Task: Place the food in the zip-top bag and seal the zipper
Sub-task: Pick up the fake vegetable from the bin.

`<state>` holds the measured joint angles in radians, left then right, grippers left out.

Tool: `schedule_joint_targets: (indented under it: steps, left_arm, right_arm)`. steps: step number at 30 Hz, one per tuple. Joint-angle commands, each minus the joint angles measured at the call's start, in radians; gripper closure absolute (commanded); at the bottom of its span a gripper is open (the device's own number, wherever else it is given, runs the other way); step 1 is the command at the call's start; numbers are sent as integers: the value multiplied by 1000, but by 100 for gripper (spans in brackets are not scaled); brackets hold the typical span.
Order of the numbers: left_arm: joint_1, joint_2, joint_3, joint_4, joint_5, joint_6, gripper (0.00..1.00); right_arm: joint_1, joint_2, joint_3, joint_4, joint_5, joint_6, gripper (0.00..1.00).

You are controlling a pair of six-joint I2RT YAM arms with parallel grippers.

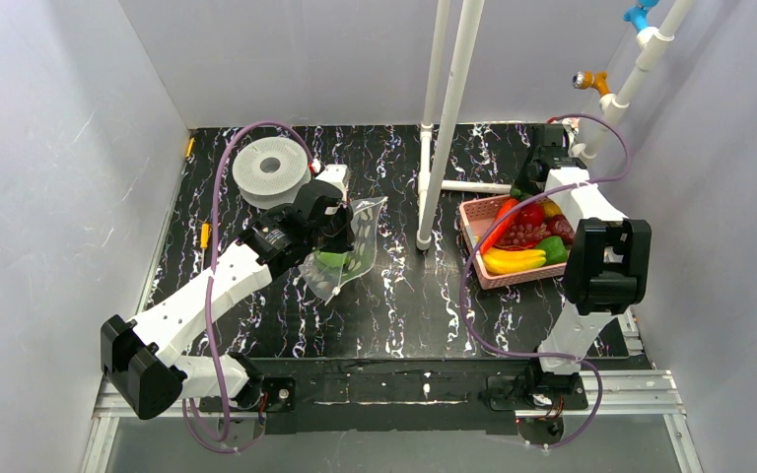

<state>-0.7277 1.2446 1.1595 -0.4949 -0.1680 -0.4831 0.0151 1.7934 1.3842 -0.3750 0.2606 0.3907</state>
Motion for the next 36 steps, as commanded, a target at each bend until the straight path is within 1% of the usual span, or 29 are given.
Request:
schedule_joint_targets:
  steps: [1, 4, 7, 12, 16, 19, 21, 22, 23, 29, 30, 32, 34, 35, 36]
  left_arm:
    - [8, -29, 26, 3, -6, 6, 100]
    - [7, -26, 28, 3, 2, 3, 100]
    - [8, -22, 27, 3, 14, -1, 100]
    - [8, -26, 29, 3, 18, -2, 100]
    - [9, -38, 25, 4, -2, 0, 100]
    - [9, -43, 24, 4, -9, 3, 100]
    - [9, -40, 25, 4, -5, 2, 100]
    - [9, -40, 25, 3, -1, 2, 100]
    - [9, -38, 26, 4, 3, 1, 100]
    - [9, -34, 25, 4, 8, -2, 100]
    - [9, -30, 25, 5, 13, -4, 100]
    - [9, -26, 25, 6, 20, -6, 100]
    - [9, -22, 26, 5, 24, -6, 100]
    - [9, -23, 26, 5, 24, -6, 100]
    - [9, -24, 26, 6, 24, -6, 100]
  right_arm:
    - [-3, -172, -55, 72, -6, -20, 99]
    - [-2, -313, -90, 135, -31, -54, 99]
    - [-1, -415, -97, 172, -6, -96, 99]
    - [11, -526, -191, 316, 5, -160, 99]
    - [69, -602, -309, 457, 2, -234, 99]
    - [137, -653, -435, 590, -135, -393, 99]
    - [190, -663, -531, 693, -280, -564, 99]
    - [202, -655, -549, 697, -323, -600, 99]
    - [220, -641, -562, 688, -331, -627, 99]
    - [328, -606, -627, 651, -222, -707, 99]
    - [348, -608, -636, 614, -200, -709, 99]
    - [364, -617, -633, 544, -161, -675, 99]
    - [375, -649, -646, 476, -147, -602, 98]
    - [383, -672, -662, 456, -155, -564, 96]
    - [389, -695, -679, 443, -173, -520, 92]
